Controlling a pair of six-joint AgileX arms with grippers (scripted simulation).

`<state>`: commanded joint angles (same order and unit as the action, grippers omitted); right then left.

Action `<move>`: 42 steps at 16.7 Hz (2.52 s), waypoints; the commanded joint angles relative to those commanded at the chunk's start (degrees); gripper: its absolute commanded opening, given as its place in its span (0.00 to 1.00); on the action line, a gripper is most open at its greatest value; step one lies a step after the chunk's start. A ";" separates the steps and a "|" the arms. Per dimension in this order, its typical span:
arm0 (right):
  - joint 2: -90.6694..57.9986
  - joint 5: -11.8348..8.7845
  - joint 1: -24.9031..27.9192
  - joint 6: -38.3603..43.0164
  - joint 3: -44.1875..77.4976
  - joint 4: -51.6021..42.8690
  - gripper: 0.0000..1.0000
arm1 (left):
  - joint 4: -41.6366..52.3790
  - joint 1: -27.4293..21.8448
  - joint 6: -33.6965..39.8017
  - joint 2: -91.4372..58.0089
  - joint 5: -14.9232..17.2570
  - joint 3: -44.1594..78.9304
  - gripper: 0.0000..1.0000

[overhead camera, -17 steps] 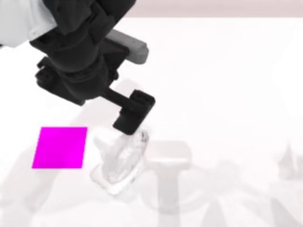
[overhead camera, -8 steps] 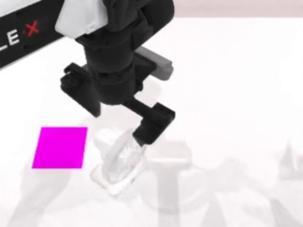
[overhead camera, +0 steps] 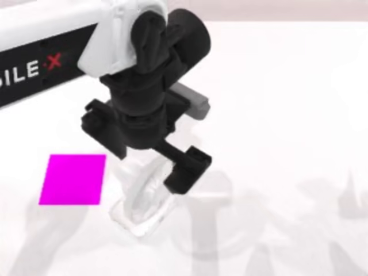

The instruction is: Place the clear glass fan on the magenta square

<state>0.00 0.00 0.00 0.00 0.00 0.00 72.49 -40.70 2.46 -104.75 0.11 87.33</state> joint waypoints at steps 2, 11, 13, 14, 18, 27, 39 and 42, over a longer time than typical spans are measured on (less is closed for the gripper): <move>0.00 0.00 0.00 0.00 0.00 0.00 1.00 | -1.82 -0.03 0.02 -0.09 0.00 -1.82 1.00; 0.00 0.00 0.00 0.00 0.00 0.00 1.00 | -1.89 -0.03 0.02 -0.10 0.00 -1.89 0.55; 0.00 0.00 0.00 0.00 0.00 0.00 1.00 | -1.89 -0.03 0.02 -0.10 0.00 -1.89 0.40; 0.00 0.00 0.00 0.00 0.00 0.00 1.00 | -1.89 -0.03 0.02 -0.10 0.00 -1.89 0.32; 0.00 0.00 0.00 0.00 0.00 0.00 1.00 | -1.89 -0.03 0.02 -0.10 0.00 -1.89 0.02; 0.00 0.00 0.00 0.00 0.00 0.00 1.00 | -1.88 -0.04 0.13 0.43 0.23 -1.82 0.00; 0.00 0.00 0.00 0.00 0.00 0.00 1.00 | 9.35 0.68 0.18 0.32 0.21 9.52 0.00; 0.00 0.00 0.00 0.00 0.00 0.00 1.00 | 9.51 1.32 -1.81 0.20 0.18 9.38 0.00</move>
<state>0.00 0.00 0.00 0.00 0.00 0.00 82.00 -39.38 0.66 -104.55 0.29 96.71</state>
